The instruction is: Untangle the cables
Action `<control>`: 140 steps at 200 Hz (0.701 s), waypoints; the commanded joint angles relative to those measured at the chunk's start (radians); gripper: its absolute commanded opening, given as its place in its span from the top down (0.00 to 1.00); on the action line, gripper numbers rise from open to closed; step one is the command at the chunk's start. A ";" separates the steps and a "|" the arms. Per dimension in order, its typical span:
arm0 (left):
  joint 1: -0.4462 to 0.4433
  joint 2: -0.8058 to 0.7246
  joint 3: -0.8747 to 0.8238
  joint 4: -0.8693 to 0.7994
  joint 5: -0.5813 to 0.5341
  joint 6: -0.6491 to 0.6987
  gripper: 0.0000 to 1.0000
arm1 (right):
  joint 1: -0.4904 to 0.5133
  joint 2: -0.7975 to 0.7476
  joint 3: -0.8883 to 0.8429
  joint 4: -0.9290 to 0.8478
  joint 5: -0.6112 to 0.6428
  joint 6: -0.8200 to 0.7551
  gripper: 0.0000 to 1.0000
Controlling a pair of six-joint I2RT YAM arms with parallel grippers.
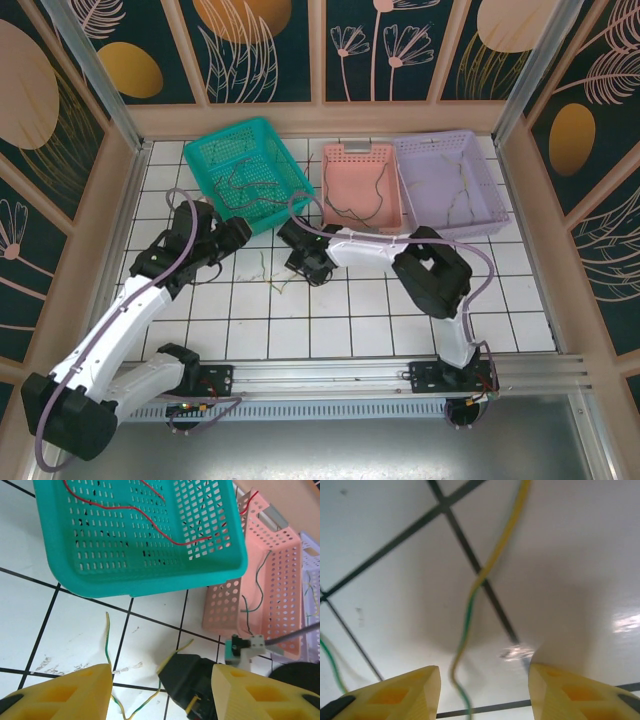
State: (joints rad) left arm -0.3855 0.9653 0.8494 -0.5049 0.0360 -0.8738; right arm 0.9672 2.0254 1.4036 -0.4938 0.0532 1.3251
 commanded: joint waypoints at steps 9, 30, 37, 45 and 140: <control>-0.003 -0.032 -0.002 -0.035 -0.002 -0.011 0.47 | 0.019 0.069 0.069 -0.063 0.048 0.065 0.57; -0.003 -0.039 0.004 -0.034 -0.004 -0.011 0.48 | 0.018 0.100 0.087 -0.066 0.076 0.070 0.62; -0.001 -0.039 0.006 -0.033 -0.003 -0.011 0.48 | 0.015 0.116 0.100 -0.071 0.075 0.068 0.64; -0.002 -0.037 0.011 -0.033 -0.004 -0.011 0.48 | 0.013 0.128 0.112 -0.082 0.071 0.066 0.68; -0.003 -0.025 0.061 -0.049 0.081 -0.040 0.39 | 0.032 -0.161 0.155 -0.208 0.251 -0.099 1.00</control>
State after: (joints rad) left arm -0.3855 0.9352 0.8627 -0.5369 0.0681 -0.8886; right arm 0.9890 2.0354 1.5093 -0.6136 0.1841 1.3334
